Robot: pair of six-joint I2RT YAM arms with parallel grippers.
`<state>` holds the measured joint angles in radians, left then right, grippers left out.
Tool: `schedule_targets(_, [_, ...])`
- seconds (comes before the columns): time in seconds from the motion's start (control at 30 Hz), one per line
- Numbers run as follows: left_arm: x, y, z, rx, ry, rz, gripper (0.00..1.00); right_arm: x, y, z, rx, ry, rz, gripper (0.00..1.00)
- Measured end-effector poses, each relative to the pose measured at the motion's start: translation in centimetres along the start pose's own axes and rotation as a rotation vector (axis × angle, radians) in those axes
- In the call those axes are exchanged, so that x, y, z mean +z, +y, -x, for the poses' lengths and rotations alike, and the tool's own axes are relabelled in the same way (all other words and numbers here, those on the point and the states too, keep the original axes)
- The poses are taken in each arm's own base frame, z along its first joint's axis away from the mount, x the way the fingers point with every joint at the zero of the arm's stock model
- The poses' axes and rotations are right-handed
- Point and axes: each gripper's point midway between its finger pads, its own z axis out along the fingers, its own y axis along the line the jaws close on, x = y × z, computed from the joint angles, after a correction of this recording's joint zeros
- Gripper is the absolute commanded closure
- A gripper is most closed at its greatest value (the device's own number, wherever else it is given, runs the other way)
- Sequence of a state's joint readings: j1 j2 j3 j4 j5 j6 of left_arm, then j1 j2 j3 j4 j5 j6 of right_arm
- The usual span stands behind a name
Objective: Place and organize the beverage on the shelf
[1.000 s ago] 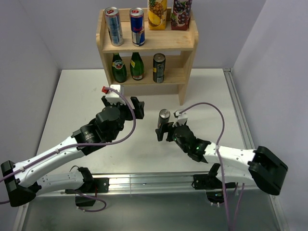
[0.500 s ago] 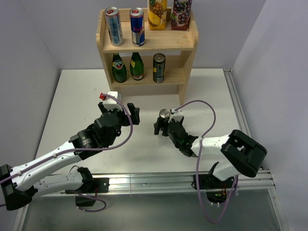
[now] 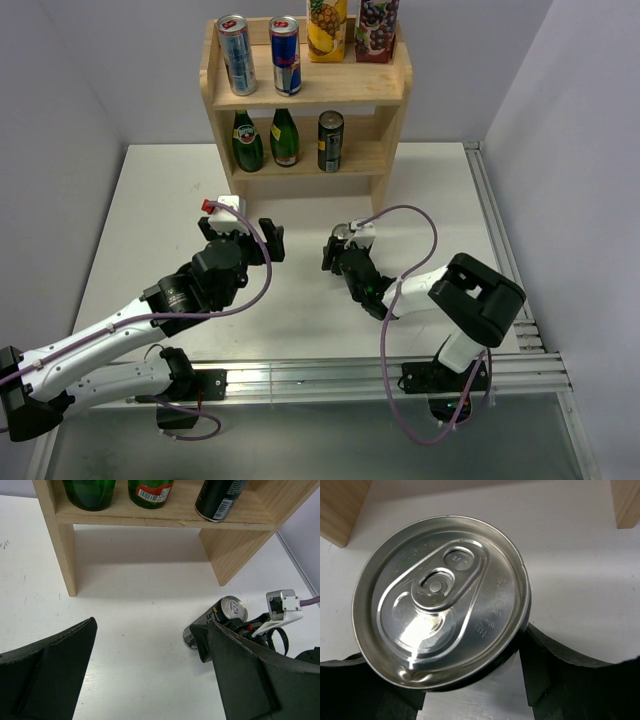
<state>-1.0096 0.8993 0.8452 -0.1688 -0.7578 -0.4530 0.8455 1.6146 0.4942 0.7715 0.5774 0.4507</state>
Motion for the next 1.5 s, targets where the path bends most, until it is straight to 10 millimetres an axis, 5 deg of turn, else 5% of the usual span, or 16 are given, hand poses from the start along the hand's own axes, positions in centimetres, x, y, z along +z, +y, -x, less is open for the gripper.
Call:
schedule_targets(0.17, [0.0, 0.1, -0.2, 0.002, 0.000, 0.005, 0.01, 0.0, -0.1, 0.2, -0.008, -0.001, -0.008, 1.00])
schedule_targets(0.33, [0.1, 0.4, 0.0, 0.004, -0.009, 0.020, 0.01, -1.4, -0.8, 1.5, -0.062, 0.035, -0.041, 1.00])
schedule_targets(0.43, [0.1, 0.5, 0.0, 0.003, -0.012, 0.025, 0.01, -2.4, -0.1, 5.1, -0.072, 0.005, -0.044, 1.00])
schedule_targets(0.63, [0.2, 0.7, -0.2, 0.001, -0.020, 0.037, 0.01, -5.0, 2.7, 17.0, -0.029, -0.165, -0.019, 1.00])
schedule_targets(0.8, [0.2, 0.8, 0.1, -0.005, -0.028, 0.042, 0.01, -5.9, 3.0, 22.5, -0.048, -0.243, -0.042, 1.00])
schedule_targets(1.2, [-0.8, 1.8, 1.3, -0.040, -0.068, 0.047, 0.01, -2.0, -1.3, 27.1, -0.127, -0.235, -0.189, 1.00])
schedule_targets(1.5, [-0.8, 2.0, 1.2, -0.037, -0.069, 0.055, 0.01, 1.3, -3.3, 27.5, -0.118, -0.200, -0.216, 1.00])
